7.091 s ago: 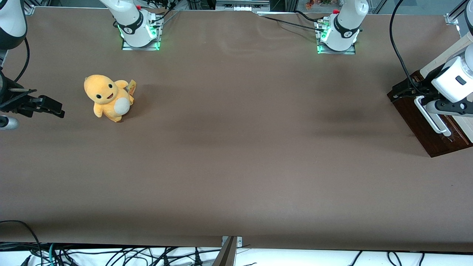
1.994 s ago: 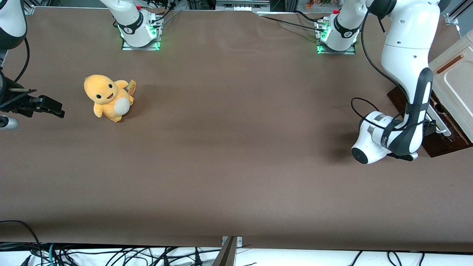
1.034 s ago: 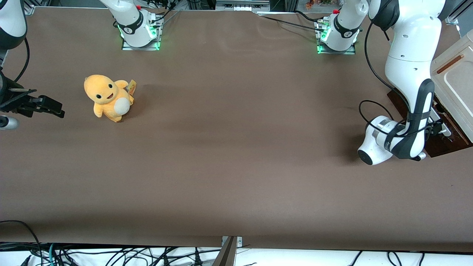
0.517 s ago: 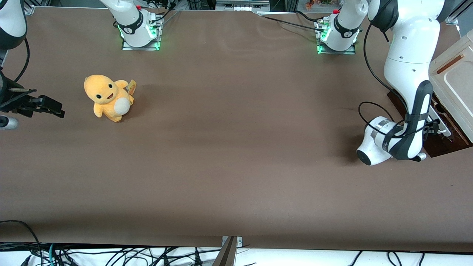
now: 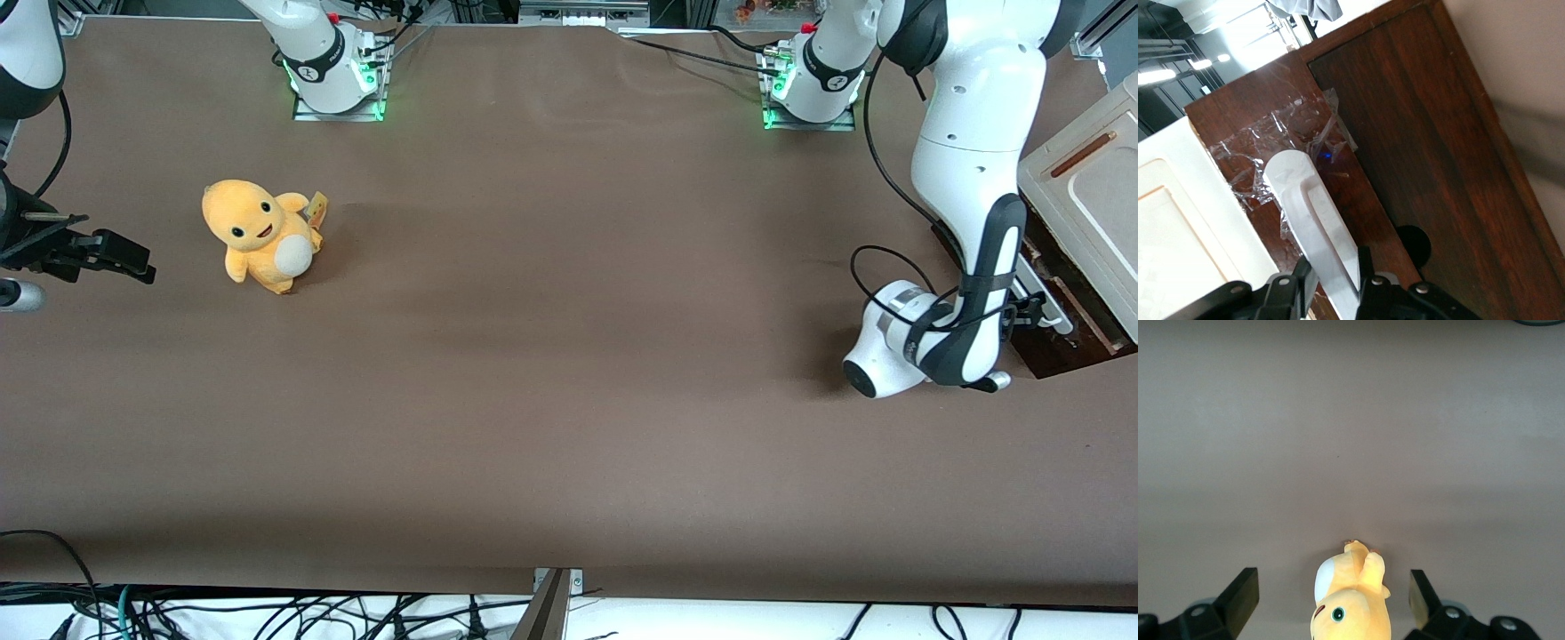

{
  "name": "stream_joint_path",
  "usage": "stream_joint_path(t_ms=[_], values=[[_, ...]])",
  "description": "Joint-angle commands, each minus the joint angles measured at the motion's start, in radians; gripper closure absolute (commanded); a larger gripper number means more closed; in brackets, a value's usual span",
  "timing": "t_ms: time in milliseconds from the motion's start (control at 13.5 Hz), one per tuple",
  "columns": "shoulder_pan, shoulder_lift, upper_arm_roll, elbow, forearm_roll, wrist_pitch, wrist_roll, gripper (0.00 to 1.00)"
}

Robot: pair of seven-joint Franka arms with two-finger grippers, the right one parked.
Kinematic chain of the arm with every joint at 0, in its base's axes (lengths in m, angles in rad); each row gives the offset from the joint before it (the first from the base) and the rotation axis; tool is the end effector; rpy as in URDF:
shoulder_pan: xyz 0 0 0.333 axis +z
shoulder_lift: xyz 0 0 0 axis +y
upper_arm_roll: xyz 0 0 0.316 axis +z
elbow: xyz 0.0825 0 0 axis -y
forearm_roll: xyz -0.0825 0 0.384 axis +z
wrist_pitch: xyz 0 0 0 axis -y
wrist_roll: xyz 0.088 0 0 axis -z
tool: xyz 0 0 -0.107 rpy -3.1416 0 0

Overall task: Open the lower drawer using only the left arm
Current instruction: 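Close the left gripper around the white bar handle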

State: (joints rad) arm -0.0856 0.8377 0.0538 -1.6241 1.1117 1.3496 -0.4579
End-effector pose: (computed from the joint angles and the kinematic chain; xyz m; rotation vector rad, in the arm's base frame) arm 0.5974 0.0885 0.1584 -1.6857 0.0383 0.7120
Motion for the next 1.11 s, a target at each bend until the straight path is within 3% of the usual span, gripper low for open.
stream_joint_path(t_ms=[0, 148, 1034], values=[[-0.032, 0.026, -0.002, 0.05, -0.015, -0.018, 0.05, 0.8], [-0.036, 0.026, -0.002, 0.085, -0.056, -0.018, 0.051, 0.8], [-0.083, 0.038, -0.003, 0.128, -0.135, -0.018, 0.054, 0.8]])
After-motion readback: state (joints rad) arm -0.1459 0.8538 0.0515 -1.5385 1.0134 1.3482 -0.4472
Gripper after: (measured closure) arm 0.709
